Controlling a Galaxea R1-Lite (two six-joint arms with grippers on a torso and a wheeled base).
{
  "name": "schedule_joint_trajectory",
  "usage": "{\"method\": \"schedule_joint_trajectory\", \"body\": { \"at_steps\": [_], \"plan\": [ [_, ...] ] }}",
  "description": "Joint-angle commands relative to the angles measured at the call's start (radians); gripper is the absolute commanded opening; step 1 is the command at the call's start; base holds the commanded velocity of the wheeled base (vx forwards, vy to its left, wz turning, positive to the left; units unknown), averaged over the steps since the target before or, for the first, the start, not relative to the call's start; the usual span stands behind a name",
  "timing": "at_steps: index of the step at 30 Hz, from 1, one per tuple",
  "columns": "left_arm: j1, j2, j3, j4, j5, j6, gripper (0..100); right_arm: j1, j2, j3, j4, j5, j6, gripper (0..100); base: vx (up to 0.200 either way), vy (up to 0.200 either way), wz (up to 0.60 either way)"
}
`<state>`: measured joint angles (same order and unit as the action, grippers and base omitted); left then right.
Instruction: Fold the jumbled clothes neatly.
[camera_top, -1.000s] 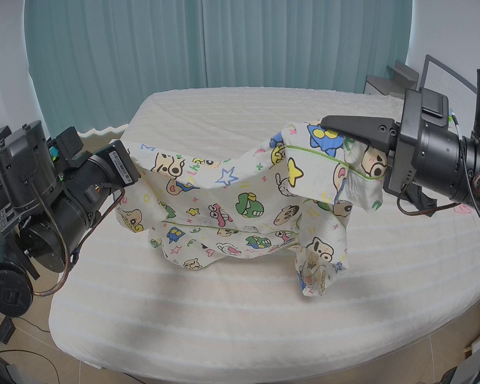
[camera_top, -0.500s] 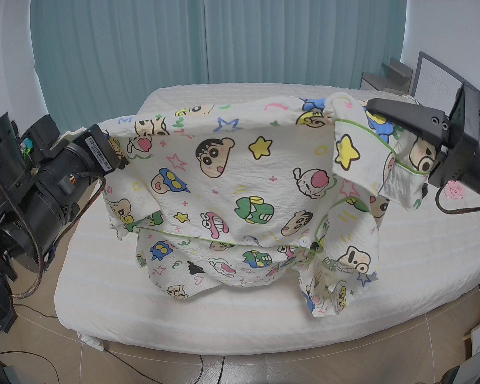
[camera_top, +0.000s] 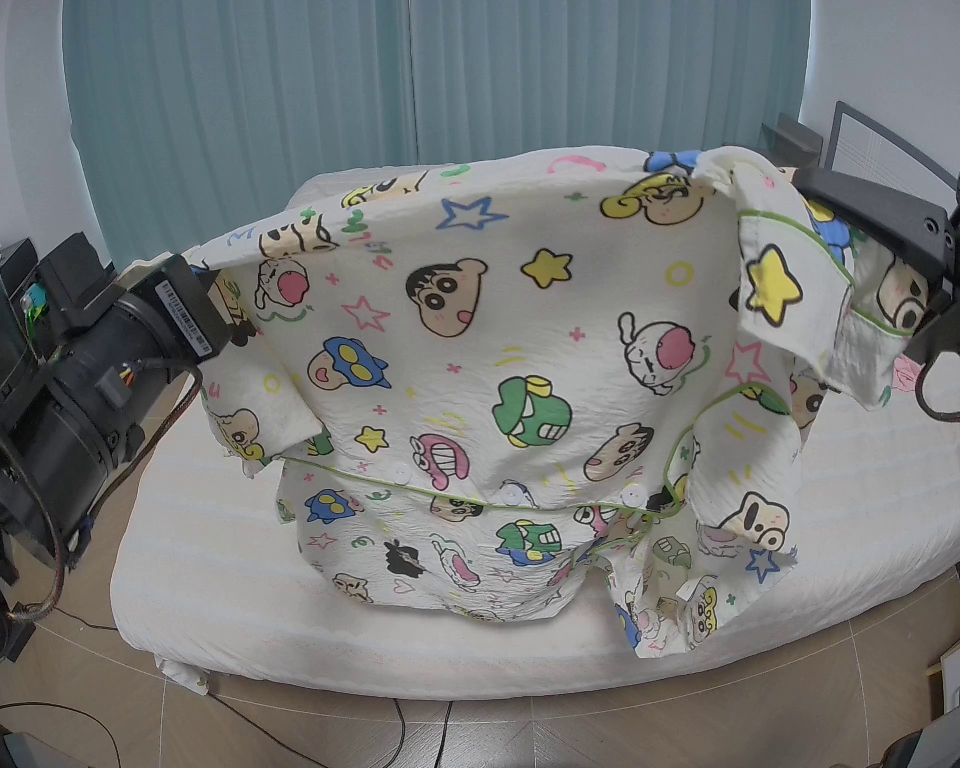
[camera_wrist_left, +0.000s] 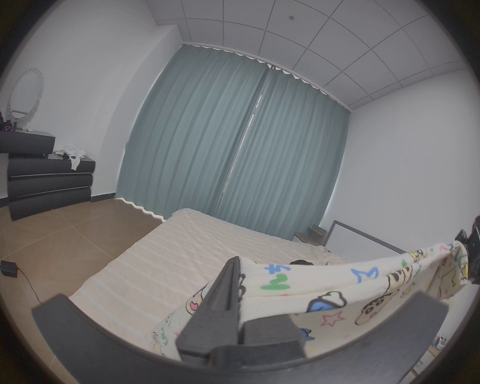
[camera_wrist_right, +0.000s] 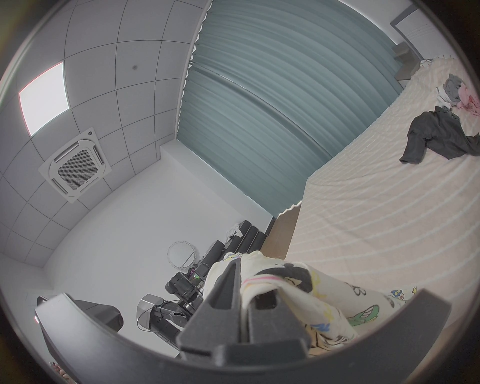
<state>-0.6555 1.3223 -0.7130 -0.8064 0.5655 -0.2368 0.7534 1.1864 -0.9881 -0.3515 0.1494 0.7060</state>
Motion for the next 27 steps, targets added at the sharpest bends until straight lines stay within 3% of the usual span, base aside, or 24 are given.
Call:
{"method": "schedule_joint_trajectory", "body": {
  "at_steps": [1,13,15,27],
  "plan": [
    [-0.044,-0.052,0.03,0.012,0.001,0.002,0,0.012,-0.048,0.016,0.029,0.003,0.0,0,0.0,0.0,0.0],
    [-0.108,-0.14,0.046,0.101,-0.001,0.002,0,0.04,-0.116,0.019,0.117,0.012,0.0,0,0.0,0.0,0.0],
    [-0.128,-0.164,0.04,0.134,-0.001,0.001,0,0.04,-0.131,0.019,0.126,0.045,0.0,0,0.0,0.0,0.0],
    [-0.19,-0.247,0.029,0.228,-0.007,-0.004,0,0.047,-0.165,-0.027,0.181,0.076,0.004,0,0.0,0.0,0.0]
  ]
}}
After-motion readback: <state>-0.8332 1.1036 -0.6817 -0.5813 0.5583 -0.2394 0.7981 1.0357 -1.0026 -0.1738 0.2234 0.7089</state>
